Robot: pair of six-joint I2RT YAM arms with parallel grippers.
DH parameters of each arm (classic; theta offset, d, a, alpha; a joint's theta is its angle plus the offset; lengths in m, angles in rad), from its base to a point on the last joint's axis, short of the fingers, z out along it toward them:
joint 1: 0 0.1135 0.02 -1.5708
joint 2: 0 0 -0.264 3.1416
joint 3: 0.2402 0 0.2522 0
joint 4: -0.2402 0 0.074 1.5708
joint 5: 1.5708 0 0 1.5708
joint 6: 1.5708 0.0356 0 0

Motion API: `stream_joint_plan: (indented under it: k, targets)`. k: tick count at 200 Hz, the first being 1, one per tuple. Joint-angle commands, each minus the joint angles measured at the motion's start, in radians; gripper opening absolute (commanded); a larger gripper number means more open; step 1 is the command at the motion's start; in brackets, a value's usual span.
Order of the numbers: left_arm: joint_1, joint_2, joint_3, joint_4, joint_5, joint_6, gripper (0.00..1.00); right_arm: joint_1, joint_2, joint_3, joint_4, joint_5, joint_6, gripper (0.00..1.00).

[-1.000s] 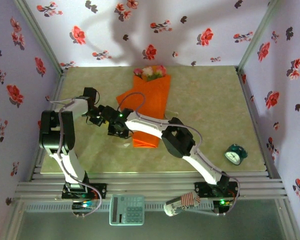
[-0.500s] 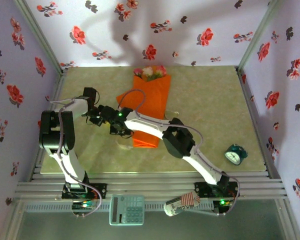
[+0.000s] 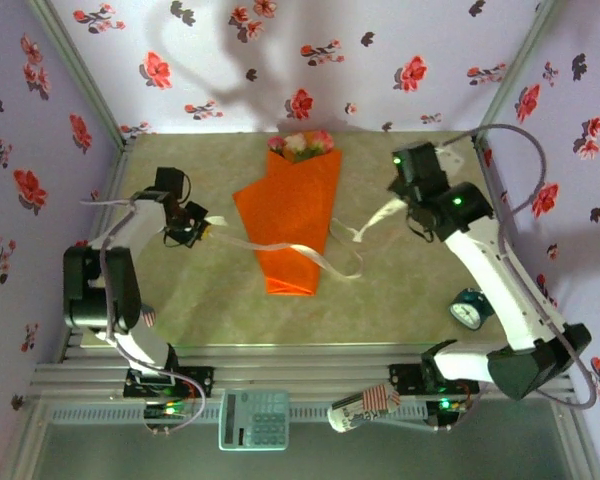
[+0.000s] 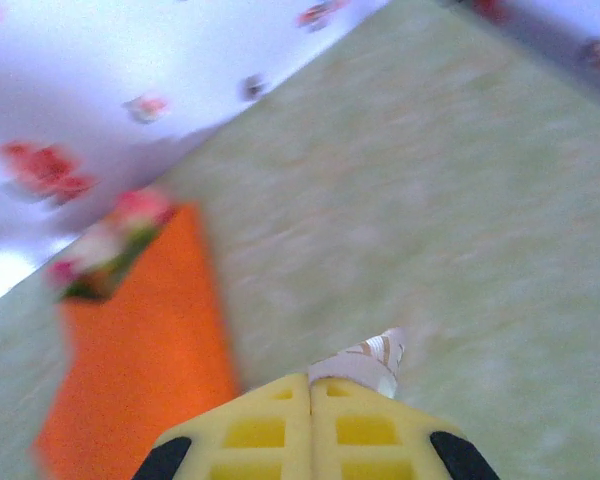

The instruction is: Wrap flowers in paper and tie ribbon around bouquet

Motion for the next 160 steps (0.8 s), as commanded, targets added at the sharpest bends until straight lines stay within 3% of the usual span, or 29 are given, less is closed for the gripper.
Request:
stream_joint_plan:
  k: [1, 32, 48, 58, 73, 99, 129, 145, 160]
  targets:
    - [0.008, -0.088, -0.037, -0.125, -0.144, -0.06, 0.0, -0.131, 0.023, -0.055, -0.071, 0.047, -0.084, 0.0]
    - [0.006, -0.033, -0.055, -0.131, -0.082, -0.083, 0.01, -0.222, 0.118, -0.145, -0.023, -0.141, -0.075, 0.0]
    - [-0.005, -0.027, -0.049, -0.163, -0.078, -0.102, 0.3, -0.22, 0.177, -0.182, -0.026, -0.255, -0.04, 0.06]
    - [-0.011, -0.053, -0.054, -0.184, -0.094, -0.126, 0.4, -0.215, 0.193, -0.208, -0.027, -0.291, -0.018, 0.13]
    - [-0.033, -0.109, -0.062, -0.219, -0.106, -0.185, 0.54, -0.215, 0.181, -0.25, -0.051, -0.288, 0.03, 0.33]
    - [-0.153, -0.191, -0.018, -0.361, -0.151, -0.28, 0.72, -0.185, 0.093, -0.268, -0.101, -0.149, 0.041, 0.54]
    - [-0.328, -0.206, 0.003, -0.322, -0.108, -0.364, 0.73, -0.136, 0.03, -0.245, -0.118, -0.099, -0.018, 0.56]
    - [-0.414, -0.086, 0.074, -0.254, -0.023, -0.31, 0.73, -0.091, 0.043, -0.246, -0.072, -0.142, -0.071, 0.57]
    - [-0.488, 0.062, 0.203, -0.288, -0.02, -0.226, 0.74, -0.057, 0.082, -0.251, -0.028, -0.229, -0.094, 0.56]
